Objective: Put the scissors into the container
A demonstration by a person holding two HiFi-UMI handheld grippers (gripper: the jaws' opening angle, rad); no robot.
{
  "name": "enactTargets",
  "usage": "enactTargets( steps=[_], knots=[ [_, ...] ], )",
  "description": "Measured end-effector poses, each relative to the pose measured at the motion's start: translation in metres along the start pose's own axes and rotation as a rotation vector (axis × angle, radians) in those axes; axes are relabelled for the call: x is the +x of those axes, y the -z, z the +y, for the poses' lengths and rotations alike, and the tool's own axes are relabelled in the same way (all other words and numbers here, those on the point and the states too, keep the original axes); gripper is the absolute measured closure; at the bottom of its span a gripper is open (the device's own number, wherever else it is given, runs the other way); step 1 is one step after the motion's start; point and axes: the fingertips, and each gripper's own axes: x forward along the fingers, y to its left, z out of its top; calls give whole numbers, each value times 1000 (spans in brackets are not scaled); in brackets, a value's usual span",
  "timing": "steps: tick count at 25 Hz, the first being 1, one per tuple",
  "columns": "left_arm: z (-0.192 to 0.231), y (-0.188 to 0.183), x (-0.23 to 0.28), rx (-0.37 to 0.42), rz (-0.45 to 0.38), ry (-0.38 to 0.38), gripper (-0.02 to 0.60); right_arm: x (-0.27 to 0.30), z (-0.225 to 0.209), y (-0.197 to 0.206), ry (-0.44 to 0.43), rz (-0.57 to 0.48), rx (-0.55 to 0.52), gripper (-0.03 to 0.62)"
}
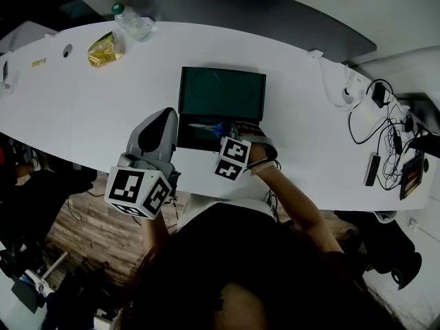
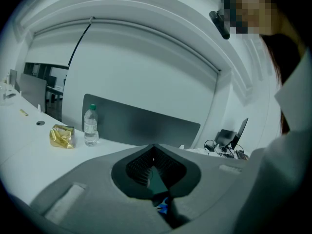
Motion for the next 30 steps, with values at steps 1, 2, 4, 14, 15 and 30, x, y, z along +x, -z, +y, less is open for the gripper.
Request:
enactTargets(
  steps=[1,2,4,14,15,30],
  knots=[
    [0,0,0,0,1,0,569,1,1,0,-2,3,-2,499],
    [0,0,0,-1,1,-1,569,1,1,0,-4,5,-3,499],
    [0,1,0,-1,3,-2,569,2,1,1,-6,7,-3,499],
    [-1,1,2,0,6,-2,569,5,0,2,-26,14,11,490],
    [-1,1,2,-1,7,-1,570,5,0,2,-26,14,11,490],
    [-7,0,2,8,10,12,569,0,-2,0,-16,-2,33,487]
  ],
)
